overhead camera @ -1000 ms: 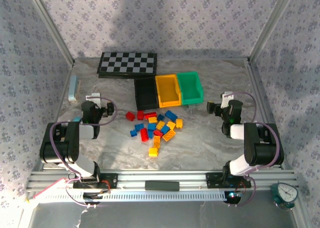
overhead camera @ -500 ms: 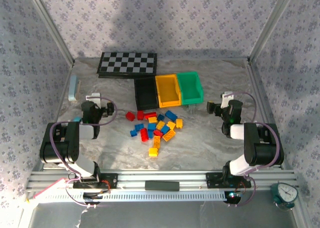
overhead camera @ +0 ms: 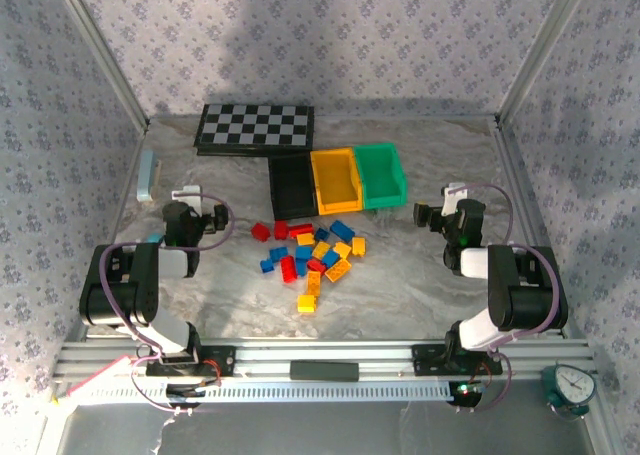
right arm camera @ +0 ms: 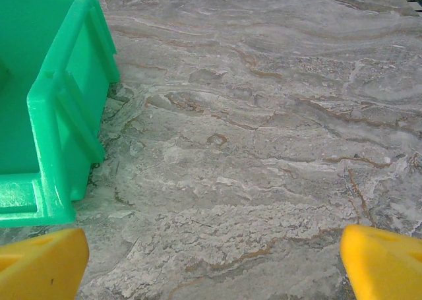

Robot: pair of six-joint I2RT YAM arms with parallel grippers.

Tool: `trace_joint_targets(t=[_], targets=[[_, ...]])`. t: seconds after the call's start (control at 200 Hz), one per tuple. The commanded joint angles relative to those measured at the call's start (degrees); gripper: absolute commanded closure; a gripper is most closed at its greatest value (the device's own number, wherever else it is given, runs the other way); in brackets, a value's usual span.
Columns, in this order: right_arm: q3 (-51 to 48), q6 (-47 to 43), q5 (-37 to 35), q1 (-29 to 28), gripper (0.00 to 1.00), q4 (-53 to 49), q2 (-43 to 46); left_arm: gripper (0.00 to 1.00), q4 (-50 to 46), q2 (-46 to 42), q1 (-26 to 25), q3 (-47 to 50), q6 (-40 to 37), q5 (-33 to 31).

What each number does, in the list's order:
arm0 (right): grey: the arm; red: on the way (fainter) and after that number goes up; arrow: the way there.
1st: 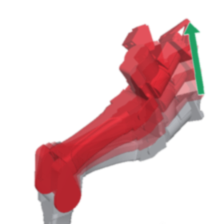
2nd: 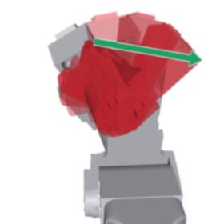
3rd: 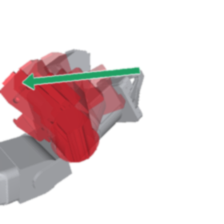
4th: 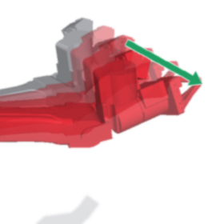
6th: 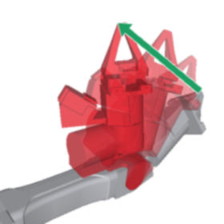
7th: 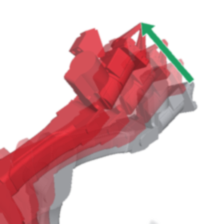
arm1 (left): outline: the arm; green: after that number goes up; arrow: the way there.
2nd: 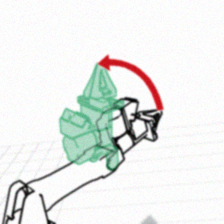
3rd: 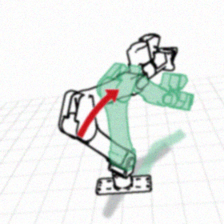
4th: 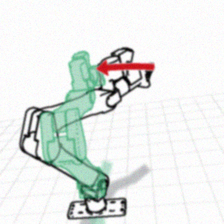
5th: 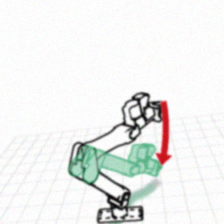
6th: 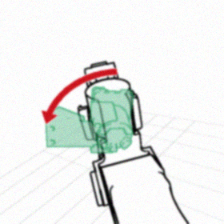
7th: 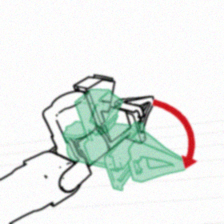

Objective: Sort the legos into containers by color
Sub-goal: Move the container to the top-center of the table.

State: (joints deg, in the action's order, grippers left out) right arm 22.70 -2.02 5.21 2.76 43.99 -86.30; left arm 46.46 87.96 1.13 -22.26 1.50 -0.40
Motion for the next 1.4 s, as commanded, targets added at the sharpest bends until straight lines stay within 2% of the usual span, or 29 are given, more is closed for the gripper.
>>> trace_joint_targets(t=[0.0, 0.335, 0.44, 0.545, 0.695, 0.805, 0.845, 0.92, 0.98, 1.099, 1.154, 1.229, 1.334, 1.394], targets=[[-0.2, -0.8, 0.0, 0.4, 0.0, 1.1, -0.5, 0.0, 0.4, -0.1, 0.2, -1.2, -0.8, 1.5], [-0.2, -0.8, -0.1, 0.3, 0.0, 1.2, -0.5, 0.0, 0.4, -0.2, 0.2, -1.2, -0.8, 1.5], [-0.3, -1.4, -5.1, -1.7, 0.0, 0.6, 0.6, 0.0, 0.5, -0.2, 0.2, -1.1, -0.9, 1.4], [-0.5, -2.6, -6.3, -2.8, 0.0, -1.4, 3.5, 0.0, -1.3, -1.6, -0.2, -1.5, -2.4, 3.6], [3.7, -0.4, -8.2, -4.6, 0.0, -15.4, 9.9, 0.0, -2.7, -4.4, -0.6, -1.0, -2.4, 2.6], [7.9, 3.4, -5.6, -4.3, 0.0, -23.2, 10.7, 0.0, -8.6, -8.9, -0.7, -2.2, -1.3, 2.0], [8.9, 3.3, -3.8, -4.1, 0.0, -24.6, 10.7, 0.0, -15.7, -12.0, -0.7, -3.6, 0.0, 1.3], [11.7, 5.8, -4.9, -4.0, 0.0, -30.2, 11.4, 0.0, -26.8, -16.4, -0.7, -7.1, 3.0, 0.3], [12.6, 10.3, -1.6, -1.9, 0.0, -33.4, 12.7, 0.0, -29.4, -18.2, -0.6, -7.7, 5.2, -0.5], [10.8, 23.8, 4.8, 3.9, 0.0, -33.1, 13.7, 0.0, -29.1, -20.7, -0.6, -6.6, 8.4, -2.8], [12.2, 24.0, 10.1, 5.5, 0.0, -35.7, 12.3, 0.0, -28.7, -21.7, -0.6, -5.8, 9.2, -3.0], [15.1, 24.8, 12.1, 5.6, 0.0, -40.7, 9.9, 0.0, -28.4, -22.5, -0.5, -5.0, 12.6, -3.7], [20.8, 26.1, 18.9, 5.3, 0.0, -45.2, 4.7, 0.0, -27.5, -22.3, -0.9, -5.3, 13.5, 2.4], [25.2, 27.6, 21.6, 5.2, 0.0, -48.9, 0.2, 0.0, -27.5, -21.0, -2.0, -6.2, 14.0, 2.4]])
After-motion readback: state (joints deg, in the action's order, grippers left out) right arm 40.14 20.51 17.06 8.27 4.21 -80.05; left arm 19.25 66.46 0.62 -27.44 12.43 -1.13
